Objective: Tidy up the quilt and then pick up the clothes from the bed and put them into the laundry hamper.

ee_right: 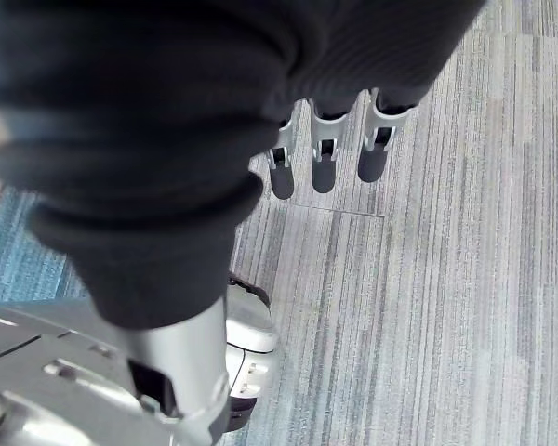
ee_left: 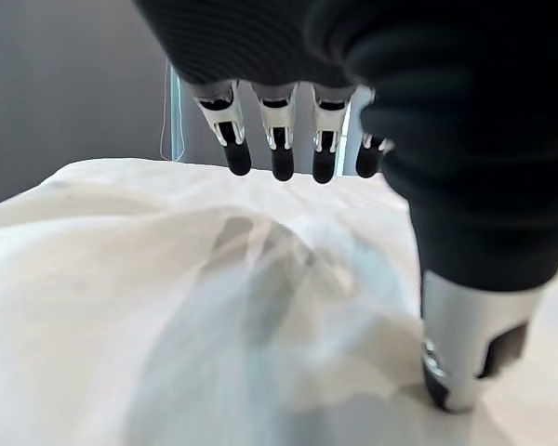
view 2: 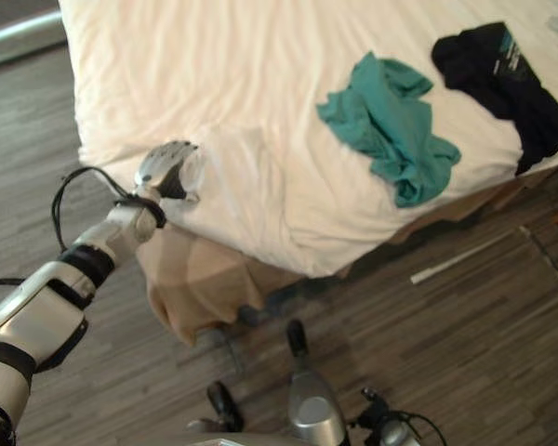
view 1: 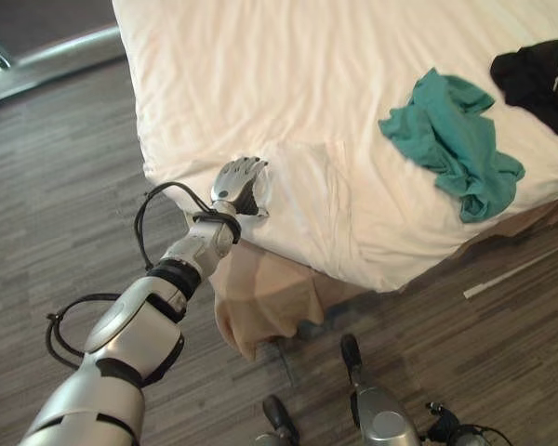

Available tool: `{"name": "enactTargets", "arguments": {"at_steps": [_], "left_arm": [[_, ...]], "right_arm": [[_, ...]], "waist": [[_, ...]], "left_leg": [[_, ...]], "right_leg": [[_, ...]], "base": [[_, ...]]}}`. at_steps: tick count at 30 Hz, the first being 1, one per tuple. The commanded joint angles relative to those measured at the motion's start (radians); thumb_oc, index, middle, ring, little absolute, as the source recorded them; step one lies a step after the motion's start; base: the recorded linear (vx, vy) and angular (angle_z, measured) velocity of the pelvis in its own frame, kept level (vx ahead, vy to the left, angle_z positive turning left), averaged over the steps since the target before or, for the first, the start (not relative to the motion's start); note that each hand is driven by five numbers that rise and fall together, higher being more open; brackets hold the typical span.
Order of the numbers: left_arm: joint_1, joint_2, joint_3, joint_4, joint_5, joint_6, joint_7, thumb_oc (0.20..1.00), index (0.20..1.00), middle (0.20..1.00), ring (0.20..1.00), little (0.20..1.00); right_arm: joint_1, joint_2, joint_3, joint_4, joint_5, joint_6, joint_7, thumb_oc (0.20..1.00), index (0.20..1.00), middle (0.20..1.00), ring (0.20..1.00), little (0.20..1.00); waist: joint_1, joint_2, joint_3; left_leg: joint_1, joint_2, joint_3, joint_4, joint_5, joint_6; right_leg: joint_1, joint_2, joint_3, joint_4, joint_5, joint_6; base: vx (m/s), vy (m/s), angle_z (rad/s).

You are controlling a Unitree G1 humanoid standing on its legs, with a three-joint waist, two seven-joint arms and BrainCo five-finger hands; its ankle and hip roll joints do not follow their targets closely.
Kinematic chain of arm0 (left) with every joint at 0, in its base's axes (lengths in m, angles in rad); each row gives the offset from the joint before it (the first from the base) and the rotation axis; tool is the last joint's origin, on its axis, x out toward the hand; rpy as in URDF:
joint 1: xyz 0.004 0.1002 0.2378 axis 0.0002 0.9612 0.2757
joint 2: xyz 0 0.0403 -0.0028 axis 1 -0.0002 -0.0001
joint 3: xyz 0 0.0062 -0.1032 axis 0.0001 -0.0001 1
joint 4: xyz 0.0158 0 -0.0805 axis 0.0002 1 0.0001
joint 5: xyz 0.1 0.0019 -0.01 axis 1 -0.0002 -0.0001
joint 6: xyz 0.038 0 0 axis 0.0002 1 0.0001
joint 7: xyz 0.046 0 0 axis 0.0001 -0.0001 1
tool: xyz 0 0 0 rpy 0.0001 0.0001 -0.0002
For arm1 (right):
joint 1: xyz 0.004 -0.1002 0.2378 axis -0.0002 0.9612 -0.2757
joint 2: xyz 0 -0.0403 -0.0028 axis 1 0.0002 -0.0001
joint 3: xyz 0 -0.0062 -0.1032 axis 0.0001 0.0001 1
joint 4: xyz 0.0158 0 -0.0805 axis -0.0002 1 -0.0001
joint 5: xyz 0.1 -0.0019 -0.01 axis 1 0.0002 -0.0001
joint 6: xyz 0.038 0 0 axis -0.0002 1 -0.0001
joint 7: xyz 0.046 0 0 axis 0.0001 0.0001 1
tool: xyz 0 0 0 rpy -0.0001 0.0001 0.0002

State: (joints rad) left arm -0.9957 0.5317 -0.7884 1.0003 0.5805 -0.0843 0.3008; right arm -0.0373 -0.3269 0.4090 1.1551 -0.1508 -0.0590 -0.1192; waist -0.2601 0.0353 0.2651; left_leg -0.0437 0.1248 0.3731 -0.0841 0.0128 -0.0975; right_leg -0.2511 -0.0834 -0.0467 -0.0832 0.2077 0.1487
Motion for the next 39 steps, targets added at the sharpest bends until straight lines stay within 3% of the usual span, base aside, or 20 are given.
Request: {"name": "enactTargets", "arguments": {"at_steps": [1,2,6,8,9,11,13,14,17,20,23,24,25,26,27,29,30,32,37,39], "left_arm": [[-0.057,0.002,-0.005,0.101,0.119,0.006,-0.034,0.887,0.887,0.887,0.887,0.887],[-0.039,-0.016,-0.013,0.120,0.135,0.005,-0.054,0.200,0.200,0.200,0.200,0.200],[0.073,-0.039,-0.025,0.124,0.142,-0.022,-0.124,0.200,0.200,0.200,0.200,0.200],[0.285,-0.046,0.130,0.092,0.002,-0.012,-0.124,0.200,0.200,0.200,0.200,0.200],[0.285,-0.046,0.131,0.092,0.002,-0.012,-0.124,0.200,0.200,0.200,0.200,0.200],[0.520,-0.027,0.241,0.075,-0.025,-0.019,-0.117,0.200,0.200,0.200,0.200,0.200],[0.615,-0.031,0.303,0.081,-0.043,-0.017,-0.114,0.592,0.592,0.592,0.592,0.592],[0.741,-0.046,0.408,0.115,-0.084,0.002,-0.102,1.000,1.000,1.000,1.000,1.000],[0.907,-0.071,0.538,0.196,-0.126,0.020,-0.076,1.000,1.000,1.000,1.000,1.000],[0.983,-0.087,0.569,0.232,-0.127,0.020,-0.074,1.000,1.000,1.000,1.000,1.000],[1.040,-0.097,0.563,0.280,-0.105,0.029,-0.089,1.000,1.000,1.000,1.000,1.000],[1.061,-0.097,0.547,0.289,-0.099,0.031,-0.105,1.000,1.000,1.000,1.000,1.000],[1.061,-0.098,0.551,0.289,-0.099,0.031,-0.105,1.000,1.000,1.000,1.000,1.000],[1.076,-0.103,0.543,0.294,-0.122,0.031,-0.115,1.000,1.000,1.000,1.000,1.000],[1.076,-0.104,0.549,0.294,-0.123,0.032,-0.115,1.000,1.000,1.000,1.000,1.000],[1.054,-0.107,0.511,0.292,-0.156,0.027,-0.113,1.000,1.000,1.000,1.000,1.000],[1.050,-0.109,0.515,0.293,-0.157,0.027,-0.112,1.000,1.000,1.000,1.000,1.000],[1.007,-0.102,0.442,0.286,-0.144,0.025,-0.099,1.000,1.000,1.000,1.000,1.000],[0.917,-0.126,0.351,0.243,-0.184,0.014,-0.072,1.000,1.000,1.000,1.000,1.000],[0.834,-0.160,0.299,0.215,-0.237,0.002,-0.041,1.000,1.000,1.000,1.000,1.000]], "right_arm": [[-0.009,0.023,0.028,0.023,0.013,-0.015,-0.018,1.000,1.000,1.000,1.000,1.000],[-0.006,0.024,0.029,0.027,0.014,-0.015,-0.015,1.000,1.000,1.000,1.000,1.000],[-0.012,-0.030,-0.039,0.041,0.073,-0.011,-0.004,1.000,1.000,1.000,1.000,1.000],[-0.042,-0.107,-0.152,-0.002,0.132,-0.003,-0.039,1.000,1.000,1.000,1.000,1.000],[-0.041,-0.108,-0.152,-0.002,0.132,-0.002,-0.039,1.000,1.000,1.000,1.000,1.000],[-0.046,-0.221,-0.268,-0.225,0.139,-0.016,-0.076,1.000,1.000,1.000,1.000,1.000],[-0.037,-0.263,-0.312,-0.320,0.134,-0.027,-0.093,1.000,1.000,1.000,1.000,1.000],[-0.026,-0.311,-0.363,-0.457,0.101,-0.035,-0.115,1.000,1.000,1.000,1.000,1.000],[-0.062,-0.382,-0.409,-0.634,0.042,-0.054,-0.139,1.000,1.000,1.000,1.000,1.000],[-0.123,-0.401,-0.394,-0.734,0.024,-0.078,-0.149,1.000,1.000,1.000,1.000,1.000],[-0.274,-0.410,-0.301,-0.805,0.024,-0.099,-0.132,1.000,1.000,1.000,1.000,1.000],[-0.384,-0.400,-0.219,-0.806,0.034,-0.099,-0.108,1.000,1.000,1.000,1.000,1.000],[-0.394,-0.399,-0.211,-0.799,0.035,-0.101,-0.109,0.589,0.589,0.589,0.589,0.589],[-0.520,-0.363,-0.115,-0.776,0.047,-0.091,-0.093,0.200,0.200,0.200,0.200,0.200],[-0.533,-0.361,-0.106,-0.767,0.048,-0.093,-0.095,0.200,0.200,0.200,0.200,0.200],[-0.740,-0.271,0.007,-0.675,0.094,-0.079,-0.090,0.200,0.200,0.200,0.200,0.200],[-0.754,-0.268,0.015,-0.663,0.097,-0.084,-0.092,0.200,0.200,0.200,0.200,0.200],[-0.918,-0.169,0.099,-0.528,0.140,-0.075,-0.095,0.200,0.200,0.200,0.200,0.200],[-0.977,0.012,0.131,-0.310,0.231,-0.063,-0.102,0.200,0.200,0.200,0.200,0.200],[-0.909,0.157,0.113,-0.194,0.315,-0.057,-0.103,0.200,0.200,0.200,0.200,0.200]], "waist": [[0.013,-0.059,0.004],[0.014,-0.061,0.002],[0.018,-0.063,-0.009],[0.037,-0.064,-0.028],[0.036,-0.063,-0.029],[0.051,-0.063,-0.051],[0.061,-0.064,-0.061],[0.081,-0.067,-0.075],[0.128,-0.075,-0.092],[0.163,-0.084,-0.098],[0.221,-0.095,-0.095],[0.267,-0.102,-0.088],[0.261,-0.102,-0.088],[0.314,-0.106,-0.069],[0.306,-0.106,-0.069],[0.375,-0.105,-0.021],[0.368,-0.104,-0.019],[0.419,-0.087,0.036],[0.462,-0.046,0.097],[0.481,-0.006,0.133]], "left_leg": [[0.049,0.053,-0.018,-0.003,0.052,-0.069],[0.051,0.056,-0.017,-0.003,0.051,-0.070],[0.082,0.062,-0.015,-0.003,0.040,-0.072],[0.116,0.062,-0.020,-0.003,0.030,-0.071],[0.115,0.063,-0.021,-0.003,0.031,-0.071],[0.152,0.059,-0.021,-0.003,0.014,-0.070],[0.161,0.059,-0.022,-0.003,0.011,-0.069],[0.175,0.057,-0.032,-0.003,0.006,-0.066],[0.188,0.056,-0.055,-0.003,0.003,-0.061],[0.186,0.057,-0.074,-0.003,0.009,-0.059],[0.177,0.059,-0.103,-0.003,0.014,-0.060],[0.164,0.062,-0.128,-0.003,0.020,-0.061],[0.160,0.062,-0.131,-0.003,0.021,-0.061],[0.137,0.065,-0.158,-0.003,0.033,-0.064],[0.133,0.065,-0.161,-0.003,0.034,-0.064],[0.071,0.071,-0.206,-0.003,0.060,-0.068],[0.067,0.071,-0.210,-0.003,0.061,-0.068],[0.003,0.073,-0.245,-0.003,0.088,-0.078],[-0.083,0.077,-0.295,0.003,0.120,-0.090],[-0.128,0.072,-0.320,0.008,0.134,-0.091]], "right_leg": [[0.022,-0.058,0.037,0.017,-0.058,0.101],[0.025,-0.058,0.036,0.016,-0.059,0.101],[0.053,-0.063,0.029,0.015,-0.067,0.096],[0.096,-0.067,0.014,0.015,-0.080,0.087],[0.096,-0.067,0.013,0.015,-0.079,0.086],[0.135,-0.071,0.008,0.015,-0.089,0.084],[0.148,-0.074,0.004,0.014,-0.091,0.083],[0.170,-0.075,-0.005,0.014,-0.097,0.080],[0.204,-0.079,-0.028,0.012,-0.104,0.074],[0.219,-0.081,-0.046,0.011,-0.104,0.070],[0.234,-0.084,-0.075,0.009,-0.109,0.068],[0.238,-0.087,-0.097,0.008,-0.111,0.067],[0.237,-0.087,-0.100,0.008,-0.111,0.066],[0.237,-0.089,-0.124,0.007,-0.111,0.066],[0.235,-0.089,-0.127,0.007,-0.112,0.065],[0.211,-0.092,-0.160,0.009,-0.109,0.065],[0.209,-0.093,-0.163,0.010,-0.110,0.064],[0.171,-0.094,-0.189,0.015,-0.106,0.063],[0.118,-0.103,-0.231,0.045,-0.114,0.061],[0.086,-0.118,-0.255,0.077,-0.124,0.061]], "base": [[-0.02,0.001,-0.05],[0.00,0.000,0.00],[0.00,-0.001,0.01],[0.04,-0.026,-0.01],[0.06,-0.001,-0.02],[0.07,0.042,-0.03],[0.05,0.035,0.00],[0.07,0.041,0.19],[0.02,0.008,0.19],[0.00,-0.001,0.19],[-0.02,-0.020,0.28],[-0.04,-0.032,0.39],[-0.09,-0.048,0.56],[-0.06,-0.026,0.42],[-0.11,-0.047,0.60],[-0.15,-0.058,0.57],[-0.19,-0.059,0.60],[-0.13,-0.029,0.56],[-0.11,-0.018,0.44],[-0.10,0.020,0.51]]}}
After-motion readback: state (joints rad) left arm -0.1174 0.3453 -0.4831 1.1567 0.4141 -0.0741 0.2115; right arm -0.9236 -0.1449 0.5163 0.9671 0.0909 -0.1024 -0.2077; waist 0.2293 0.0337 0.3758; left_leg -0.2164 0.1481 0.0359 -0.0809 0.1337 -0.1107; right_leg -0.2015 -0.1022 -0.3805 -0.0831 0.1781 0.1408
